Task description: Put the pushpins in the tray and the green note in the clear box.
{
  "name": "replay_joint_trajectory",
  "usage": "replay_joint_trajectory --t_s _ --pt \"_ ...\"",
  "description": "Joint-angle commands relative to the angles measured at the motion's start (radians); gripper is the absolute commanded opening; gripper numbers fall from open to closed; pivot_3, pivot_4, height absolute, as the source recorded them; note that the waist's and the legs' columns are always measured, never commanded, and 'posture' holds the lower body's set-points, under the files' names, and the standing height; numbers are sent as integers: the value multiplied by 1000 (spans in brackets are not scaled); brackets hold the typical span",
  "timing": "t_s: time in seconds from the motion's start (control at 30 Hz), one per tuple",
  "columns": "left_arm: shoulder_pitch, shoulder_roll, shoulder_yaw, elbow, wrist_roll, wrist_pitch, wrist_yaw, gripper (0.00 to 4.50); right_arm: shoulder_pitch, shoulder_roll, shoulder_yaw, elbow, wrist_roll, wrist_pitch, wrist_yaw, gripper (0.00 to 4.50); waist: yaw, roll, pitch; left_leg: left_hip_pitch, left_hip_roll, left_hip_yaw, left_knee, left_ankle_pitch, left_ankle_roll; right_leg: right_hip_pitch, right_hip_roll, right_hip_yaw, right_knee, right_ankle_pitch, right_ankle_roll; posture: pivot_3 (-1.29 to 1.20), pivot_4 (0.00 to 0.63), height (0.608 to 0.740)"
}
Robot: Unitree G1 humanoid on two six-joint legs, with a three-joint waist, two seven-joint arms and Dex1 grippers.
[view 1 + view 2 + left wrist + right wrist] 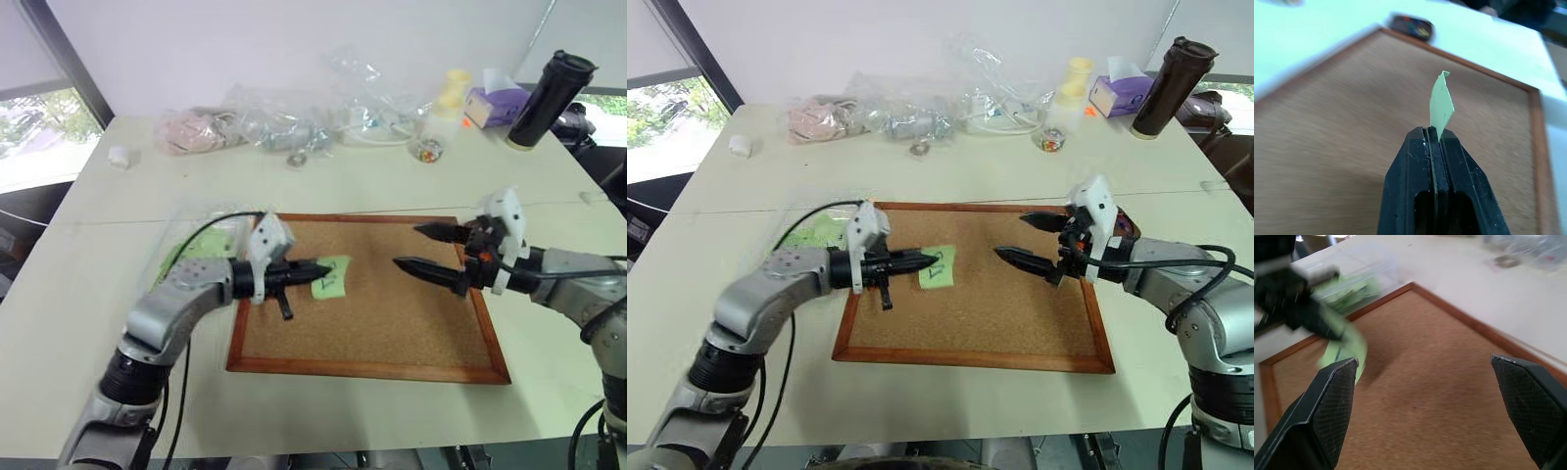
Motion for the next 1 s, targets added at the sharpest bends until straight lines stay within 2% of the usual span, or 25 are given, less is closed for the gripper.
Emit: replay_joint_trajectory --t_s 0.03,0.2,0.33,0.5,0.6,0.83,1.0 --pt "-75 64 185 -113 -70 64 71 0 -22 -3 63 -63 1 -24 28 4456 -2 -1 1 0 0 0 0 0 0 0 0 0 0 0 0 0 150 740" --pt "-57 215 344 -44 -51 63 88 0 -56 10 132 -33 -34 -63 47 4456 -8 0 0 1 2 1 -2 0 0 -1 0 0 1 0 0 0 150 740" --pt "42 325 464 114 -32 23 48 0 -98 20 192 9 -77 -110 78 4456 -6 0 0 1 2 1 -2 0 0 -1 1 0 0 0 0 0 150 740" --pt "145 380 438 172 -5 -36 -23 0 -131 32 226 56 -114 -147 97 4456 3 -1 1 0 0 -1 -1 0 0 -1 0 -1 0 0 0 0 150 740" --pt "171 378 429 194 -1 -46 -37 988 -140 44 236 67 -128 -157 97 4500 1 -1 1 0 0 -1 -1 0 0 0 0 -1 -1 0 0 0 150 740" --pt "205 413 465 174 -23 -47 -92 4471 -133 15 230 46 -145 -155 126 4500 -7 -1 1 0 2 -1 -3 0 0 -2 0 -1 -1 0 0 0 150 740" --pt "209 435 511 71 -97 -27 -136 4471 -135 -40 217 21 -144 -154 164 4500 -2 -2 1 -1 2 -1 -2 0 0 -1 0 -1 -1 0 0 0 150 740"
